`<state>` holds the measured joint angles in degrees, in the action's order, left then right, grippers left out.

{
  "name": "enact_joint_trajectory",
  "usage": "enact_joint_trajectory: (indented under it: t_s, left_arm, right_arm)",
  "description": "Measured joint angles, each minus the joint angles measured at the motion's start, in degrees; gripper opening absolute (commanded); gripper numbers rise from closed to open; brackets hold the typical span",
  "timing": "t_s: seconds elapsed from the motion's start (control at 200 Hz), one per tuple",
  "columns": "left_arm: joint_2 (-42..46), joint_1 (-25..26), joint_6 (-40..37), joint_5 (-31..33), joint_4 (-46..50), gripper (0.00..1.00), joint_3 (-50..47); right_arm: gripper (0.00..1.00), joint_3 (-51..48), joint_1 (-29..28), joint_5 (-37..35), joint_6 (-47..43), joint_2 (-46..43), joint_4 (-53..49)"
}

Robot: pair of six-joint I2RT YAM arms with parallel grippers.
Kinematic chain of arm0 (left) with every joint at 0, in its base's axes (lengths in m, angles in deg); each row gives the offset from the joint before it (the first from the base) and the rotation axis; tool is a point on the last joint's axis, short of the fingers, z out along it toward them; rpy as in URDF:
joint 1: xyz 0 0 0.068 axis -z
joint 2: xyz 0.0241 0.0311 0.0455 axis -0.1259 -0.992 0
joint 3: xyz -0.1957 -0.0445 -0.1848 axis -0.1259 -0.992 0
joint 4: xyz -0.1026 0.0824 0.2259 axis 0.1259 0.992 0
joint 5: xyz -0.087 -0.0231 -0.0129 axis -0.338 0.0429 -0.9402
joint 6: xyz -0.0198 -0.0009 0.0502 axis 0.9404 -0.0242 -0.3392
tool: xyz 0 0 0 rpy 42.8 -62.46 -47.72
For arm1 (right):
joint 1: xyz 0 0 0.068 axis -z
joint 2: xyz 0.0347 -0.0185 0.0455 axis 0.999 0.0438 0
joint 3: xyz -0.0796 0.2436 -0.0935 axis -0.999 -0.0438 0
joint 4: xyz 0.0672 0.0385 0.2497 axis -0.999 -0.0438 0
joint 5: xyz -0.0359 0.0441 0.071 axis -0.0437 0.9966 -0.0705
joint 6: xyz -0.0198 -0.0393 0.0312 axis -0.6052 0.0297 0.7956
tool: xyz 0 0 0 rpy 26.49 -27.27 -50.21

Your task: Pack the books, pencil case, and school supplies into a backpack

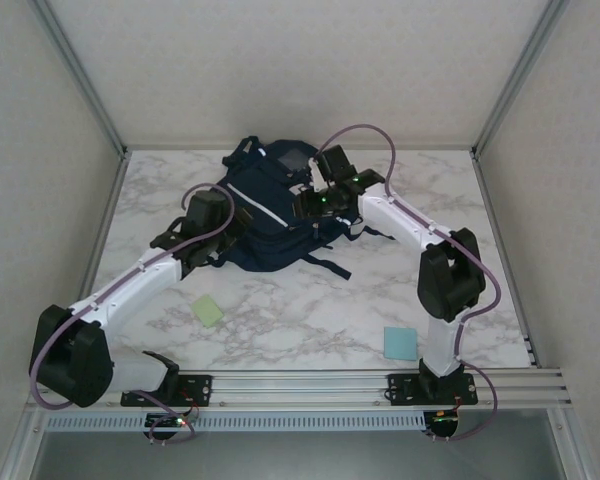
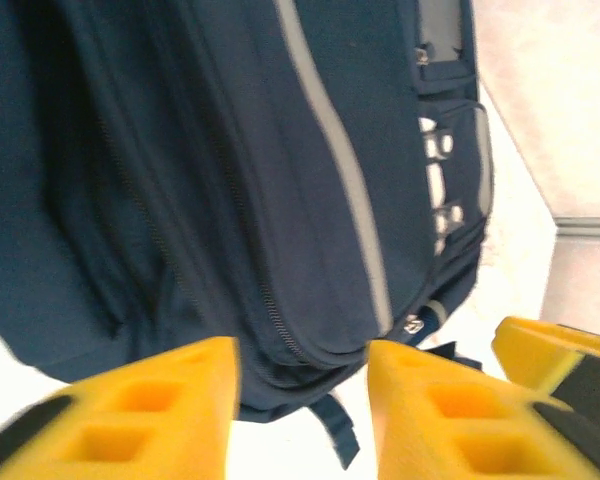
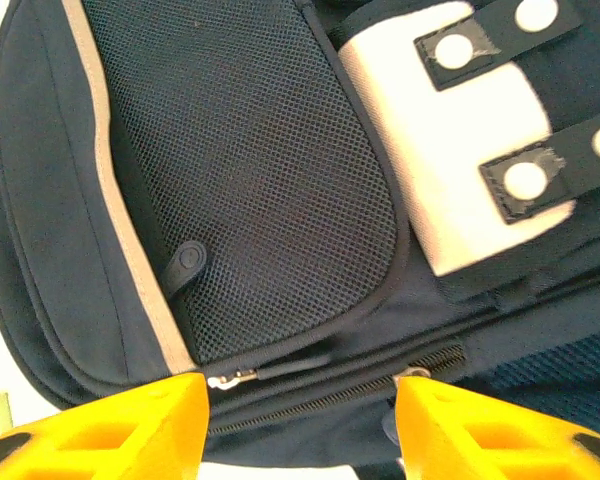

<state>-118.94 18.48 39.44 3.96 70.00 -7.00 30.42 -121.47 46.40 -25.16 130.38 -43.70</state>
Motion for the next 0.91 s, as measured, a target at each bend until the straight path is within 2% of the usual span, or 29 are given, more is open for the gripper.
enact_joint_trajectory:
  t_s: [0.16,0.28,0.44,0.556,0.771,0.906]
  left_arm:
    - [-0.68,-1.55,-2.4,1.64,0.9,0.16,-5.92]
    - [-5.6,-1.99,-3.34,1.79,0.59,0.14,-7.61]
    - [-14.21,-1.99,-4.55,-1.01,-5.42,0.11,-7.85]
    - [-17.07,-2.03,-4.94,-2.47,-9.97,0.11,-7.85]
    - [-18.32,-1.22,-4.96,-3.41,-13.7,0.11,-7.87]
    - [-18.62,-0.66,-4.94,-3.89,-14.67,0.11,-7.87]
  right_arm:
    - [0.53,0.0,-0.94,1.53,4.22,3.08,2.29]
    - [0.53,-0.02,-1.95,2.03,6.88,4.83,3.15]
    - [0.54,-0.83,-2.36,2.34,9.6,5.35,4.46]
    - [0.56,-0.94,-2.51,2.32,10.86,5.38,4.94]
    - [0.67,-3.28,-2.89,0.7,12.66,5.38,7.08]
    - [0.69,-4.42,-3.15,-0.24,12.7,5.38,8.5]
